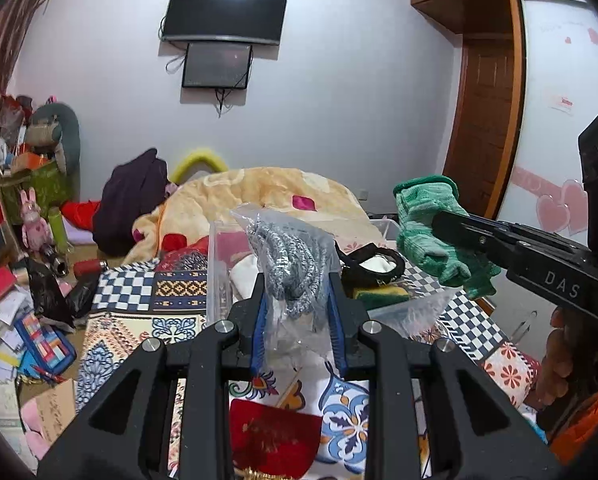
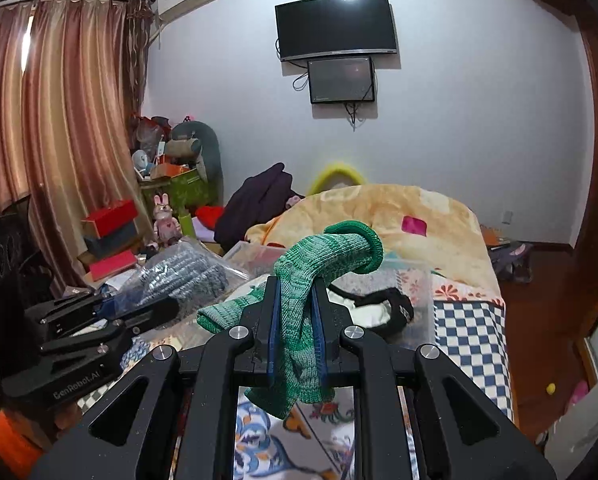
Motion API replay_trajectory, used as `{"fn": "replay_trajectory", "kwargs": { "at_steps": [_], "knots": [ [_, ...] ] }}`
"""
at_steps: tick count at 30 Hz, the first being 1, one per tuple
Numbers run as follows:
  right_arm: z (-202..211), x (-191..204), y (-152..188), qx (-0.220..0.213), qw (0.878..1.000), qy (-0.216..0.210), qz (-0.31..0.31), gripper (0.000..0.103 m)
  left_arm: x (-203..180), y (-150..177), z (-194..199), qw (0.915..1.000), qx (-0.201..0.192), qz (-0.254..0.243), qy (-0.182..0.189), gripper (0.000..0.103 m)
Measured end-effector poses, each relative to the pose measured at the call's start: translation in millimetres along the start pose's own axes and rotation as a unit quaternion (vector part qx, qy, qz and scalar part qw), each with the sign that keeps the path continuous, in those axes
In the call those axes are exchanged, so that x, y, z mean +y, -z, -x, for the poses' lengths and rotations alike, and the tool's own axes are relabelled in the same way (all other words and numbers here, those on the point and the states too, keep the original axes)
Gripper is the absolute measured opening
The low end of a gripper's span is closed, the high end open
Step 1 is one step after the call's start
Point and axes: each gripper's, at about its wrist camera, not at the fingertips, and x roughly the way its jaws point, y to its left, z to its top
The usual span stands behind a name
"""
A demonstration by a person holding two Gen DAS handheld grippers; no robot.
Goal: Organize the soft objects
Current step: 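Carry glove and mesh bag into the clear box while both tools open to release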
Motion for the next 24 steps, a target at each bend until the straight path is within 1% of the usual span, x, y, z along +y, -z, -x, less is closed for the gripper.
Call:
{"fn": "replay_trajectory", "kwargs": {
  "at_steps": [2,4,7,10,13,16,24],
  "knots": [
    [-8.1,1.6,-3.4,0.004,1.000,-0.004,-0.001,0.013,4.3,-1.3,-9.4,0.9998,0.010,0.013,0.007,0.027],
    [-16.6,3.3,-5.2,0.012,1.000,-0.007,-0.002,0.013,6.4,-1.7,-17.1,0.9997,0.016,0.019,0.005,0.027],
    [-31.9,5.0,-4.7,0.037,0.999,-0.017,0.002,0.013,9.5,-2.4,-29.3,0.9992,0.029,0.026,0.006,0.027],
    [-46.2,7.6,-1.6,0.058,0.998,-0.013,0.013,0.013,14.0,-2.3,-40.7,0.9984,0.044,0.033,0.015,0.027],
    [-57.7,6.1,3.4,0.076,0.997,-0.010,0.014,0.013,17.4,-1.0,-52.7,0.9977,0.056,0.036,0.009,0.027],
    [-68.9,3.7,7.9,0.093,0.996,-0.004,0.015,0.013,20.9,0.7,-61.9,0.9968,0.067,0.043,0.013,0.027],
    [-87.9,4.1,13.1,0.121,0.993,0.005,0.019,0.013,20.0,4.9,-71.0,0.9963,0.077,0.038,0.002,0.027]
  ]
}}
